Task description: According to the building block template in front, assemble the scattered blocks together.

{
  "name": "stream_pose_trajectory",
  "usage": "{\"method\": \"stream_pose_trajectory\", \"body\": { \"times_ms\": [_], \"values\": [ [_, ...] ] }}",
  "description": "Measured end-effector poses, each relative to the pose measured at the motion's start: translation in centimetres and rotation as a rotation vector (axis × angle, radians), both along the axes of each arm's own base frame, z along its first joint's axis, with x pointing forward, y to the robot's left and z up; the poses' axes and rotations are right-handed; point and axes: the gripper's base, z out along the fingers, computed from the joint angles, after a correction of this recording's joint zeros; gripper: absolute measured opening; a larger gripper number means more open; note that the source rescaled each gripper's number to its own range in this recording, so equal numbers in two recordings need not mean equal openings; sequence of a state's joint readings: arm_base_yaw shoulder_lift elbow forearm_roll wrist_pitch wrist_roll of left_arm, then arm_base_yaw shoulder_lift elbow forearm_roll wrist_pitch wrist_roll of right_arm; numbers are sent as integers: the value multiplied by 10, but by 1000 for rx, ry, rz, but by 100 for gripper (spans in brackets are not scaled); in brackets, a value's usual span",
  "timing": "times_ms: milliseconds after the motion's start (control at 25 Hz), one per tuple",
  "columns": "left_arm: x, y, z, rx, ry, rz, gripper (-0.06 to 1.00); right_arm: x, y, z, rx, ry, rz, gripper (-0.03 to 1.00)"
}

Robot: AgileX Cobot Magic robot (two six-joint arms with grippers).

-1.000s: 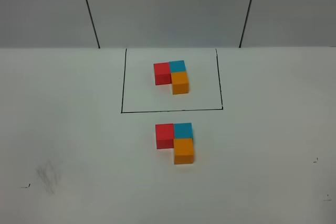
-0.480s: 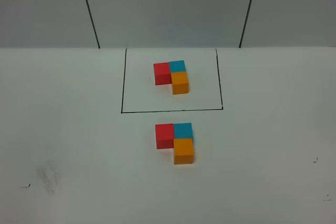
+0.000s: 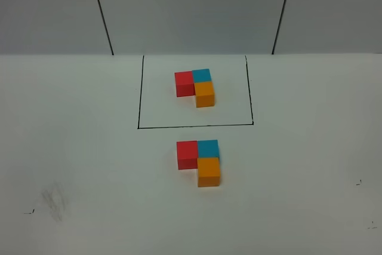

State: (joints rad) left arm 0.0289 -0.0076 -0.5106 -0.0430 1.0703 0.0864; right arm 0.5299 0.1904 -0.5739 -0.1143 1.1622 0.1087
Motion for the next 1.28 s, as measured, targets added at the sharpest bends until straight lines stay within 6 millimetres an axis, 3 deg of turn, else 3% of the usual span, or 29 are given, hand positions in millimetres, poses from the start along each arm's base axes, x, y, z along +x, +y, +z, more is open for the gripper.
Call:
{"method": "stream_pose_trajectory", "body": {
  "times_ms": [160,320,800,1280],
  "values": [
    [0,0,0,0,0,0,54,-1,3,-14,32,-35,38,44],
    [0,0,0,0,0,0,54,-9,3,-13,64,-101,86,43],
    [0,0,0,0,0,0,54,-14,1,-13,63,-135,-212,41],
    [0,0,0,0,0,0,54,-14,1,-13,54,-138,-240,41]
  ]
}}
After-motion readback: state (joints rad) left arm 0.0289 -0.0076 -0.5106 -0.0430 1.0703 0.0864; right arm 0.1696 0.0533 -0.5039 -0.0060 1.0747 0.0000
